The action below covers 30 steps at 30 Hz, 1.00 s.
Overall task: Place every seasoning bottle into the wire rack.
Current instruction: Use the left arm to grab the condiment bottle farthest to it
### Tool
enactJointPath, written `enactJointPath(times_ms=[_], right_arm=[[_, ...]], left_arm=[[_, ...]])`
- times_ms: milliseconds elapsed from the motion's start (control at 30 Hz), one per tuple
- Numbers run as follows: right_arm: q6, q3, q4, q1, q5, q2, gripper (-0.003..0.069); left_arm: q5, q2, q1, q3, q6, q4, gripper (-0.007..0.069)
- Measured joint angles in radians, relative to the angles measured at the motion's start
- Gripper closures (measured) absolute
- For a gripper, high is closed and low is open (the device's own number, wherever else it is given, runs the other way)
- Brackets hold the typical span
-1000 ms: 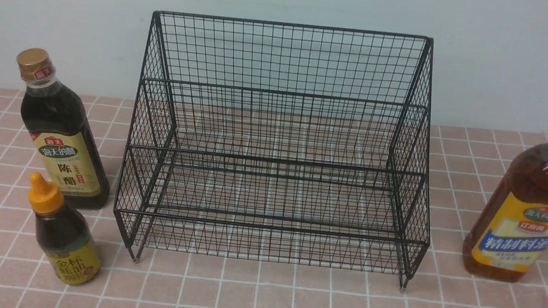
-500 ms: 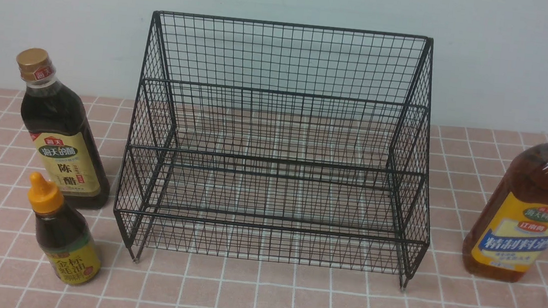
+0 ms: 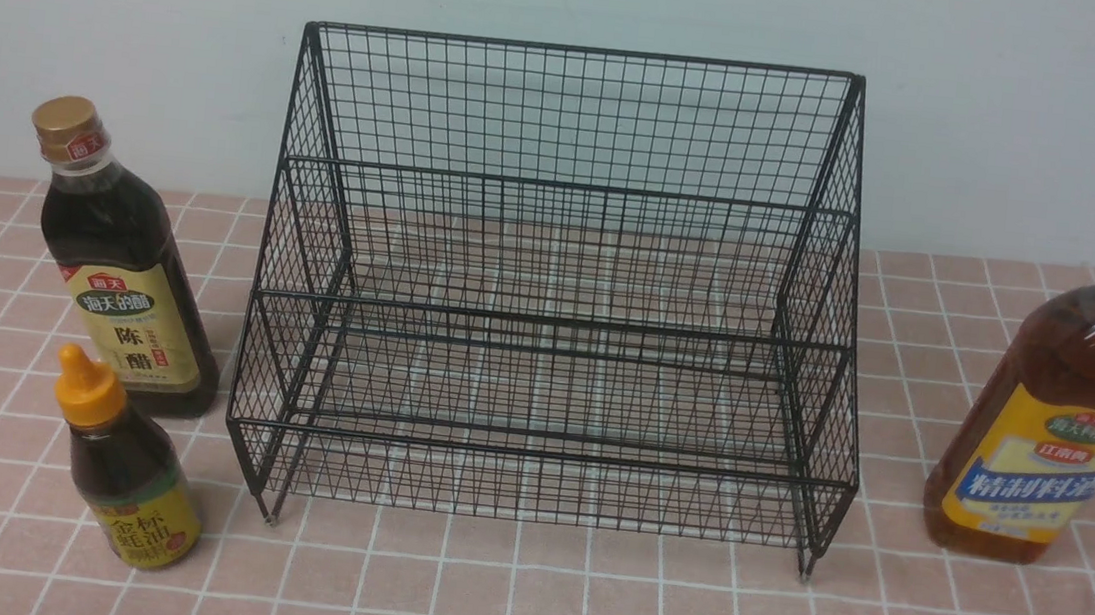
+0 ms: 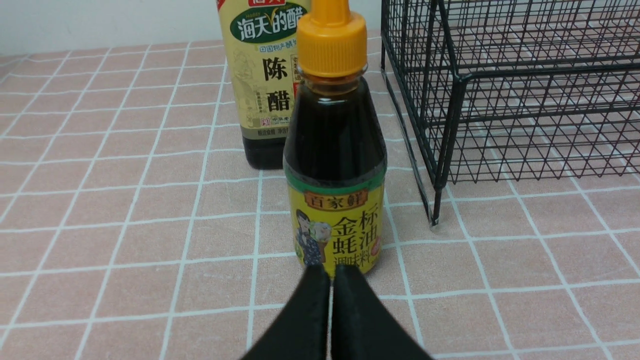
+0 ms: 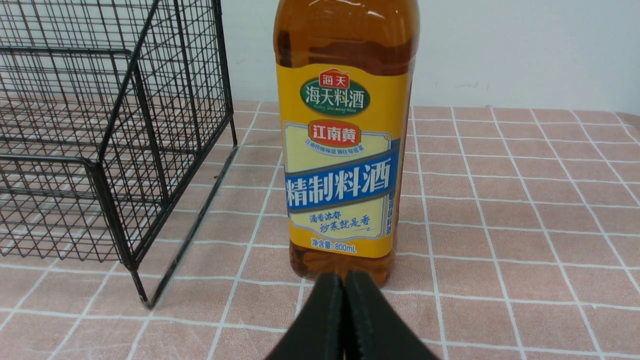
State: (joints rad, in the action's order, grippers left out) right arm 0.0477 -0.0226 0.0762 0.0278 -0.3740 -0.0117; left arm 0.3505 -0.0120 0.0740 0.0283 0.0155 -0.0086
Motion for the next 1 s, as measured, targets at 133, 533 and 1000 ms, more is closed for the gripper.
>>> enactJointPath(times_ms=[133,533,1000], right_arm=[[0.000,0.000,0.000,0.000,0.000,0.000,0.0673],[-0.082,-0.005,0.340,0.000,0.228,0.000,0.0673],[-0.091,-0.004,0.552,0.000,0.354,0.000,0.0673]], left_arm=[[-0.178,0.000,0.000,0.002,-0.036,-0.077,0.0631],[-0.841,0.000,0.000,0.002,-0.077,-0.140,0.0631],[-0.748,0.377,0.000,-0.285,-0.081,-0.161,0.0631]])
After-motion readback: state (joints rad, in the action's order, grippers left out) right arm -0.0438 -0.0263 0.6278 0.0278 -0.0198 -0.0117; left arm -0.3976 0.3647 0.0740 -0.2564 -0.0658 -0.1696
